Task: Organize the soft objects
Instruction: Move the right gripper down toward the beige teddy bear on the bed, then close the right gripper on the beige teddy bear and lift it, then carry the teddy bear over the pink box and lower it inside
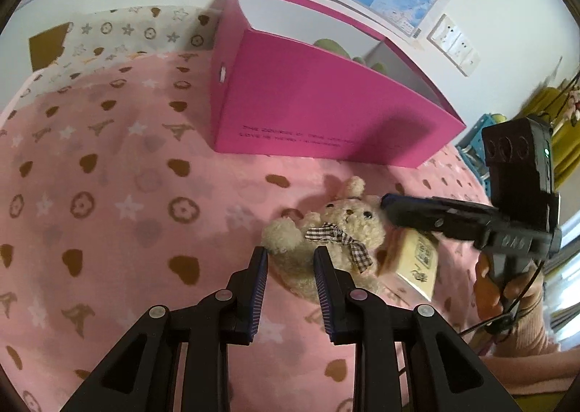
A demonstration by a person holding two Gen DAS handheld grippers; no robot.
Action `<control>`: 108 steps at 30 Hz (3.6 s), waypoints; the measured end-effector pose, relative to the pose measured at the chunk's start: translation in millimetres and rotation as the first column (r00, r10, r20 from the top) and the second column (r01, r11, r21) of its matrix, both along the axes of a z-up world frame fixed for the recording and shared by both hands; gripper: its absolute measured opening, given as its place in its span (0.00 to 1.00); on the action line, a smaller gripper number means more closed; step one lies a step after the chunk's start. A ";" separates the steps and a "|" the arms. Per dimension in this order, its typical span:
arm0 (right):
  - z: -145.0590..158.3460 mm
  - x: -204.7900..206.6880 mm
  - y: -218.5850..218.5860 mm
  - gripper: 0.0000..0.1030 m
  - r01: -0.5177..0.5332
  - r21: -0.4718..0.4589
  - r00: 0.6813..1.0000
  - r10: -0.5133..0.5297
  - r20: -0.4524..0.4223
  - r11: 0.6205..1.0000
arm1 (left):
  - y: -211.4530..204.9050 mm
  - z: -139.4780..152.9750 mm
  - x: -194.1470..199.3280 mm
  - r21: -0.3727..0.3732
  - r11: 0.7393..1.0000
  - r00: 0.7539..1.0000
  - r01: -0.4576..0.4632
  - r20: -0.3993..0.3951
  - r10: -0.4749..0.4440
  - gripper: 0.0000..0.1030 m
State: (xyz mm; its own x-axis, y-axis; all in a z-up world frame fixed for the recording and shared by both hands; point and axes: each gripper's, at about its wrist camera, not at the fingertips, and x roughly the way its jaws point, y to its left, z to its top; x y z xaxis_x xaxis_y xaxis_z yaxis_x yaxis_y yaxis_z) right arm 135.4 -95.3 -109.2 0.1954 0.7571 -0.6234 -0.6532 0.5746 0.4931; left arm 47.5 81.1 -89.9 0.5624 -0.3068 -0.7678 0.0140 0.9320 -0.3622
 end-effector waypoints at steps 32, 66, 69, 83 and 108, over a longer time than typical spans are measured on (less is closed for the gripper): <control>-21.7 31.9 -2.9 0.43 0.026 0.054 0.994 -0.020 -0.104 0.998 | -16.1 -4.4 -1.6 -0.068 0.995 0.997 0.079 -0.023 -0.080 0.23; 80.4 0.5 -34.1 0.17 0.116 0.128 0.976 -0.137 0.170 0.985 | -43.7 74.8 28.7 0.020 0.984 0.972 0.177 0.155 -0.178 0.24; 88.0 0.2 -35.2 0.17 0.121 0.133 0.972 -0.144 0.185 0.984 | -42.2 79.5 30.0 0.026 0.984 0.969 0.178 0.167 -0.180 0.24; 118.8 17.9 -33.8 0.17 0.137 0.166 0.956 -0.174 0.235 0.977 | -38.9 107.4 50.8 0.076 0.984 0.956 0.161 0.235 -0.175 0.24; 126.5 62.4 -22.9 0.18 0.157 0.176 0.956 -0.195 0.222 0.972 | -30.0 112.8 93.2 0.093 0.988 0.964 0.122 0.226 -0.140 0.24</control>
State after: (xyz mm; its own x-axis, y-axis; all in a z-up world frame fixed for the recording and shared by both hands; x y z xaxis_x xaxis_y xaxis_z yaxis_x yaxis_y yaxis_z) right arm 197.7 -118.2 17.3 0.4612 0.7808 -0.4214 -0.6569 0.6198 0.4293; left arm 140.7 51.1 22.9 0.6866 -0.3343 -0.6457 0.2126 0.9415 -0.2614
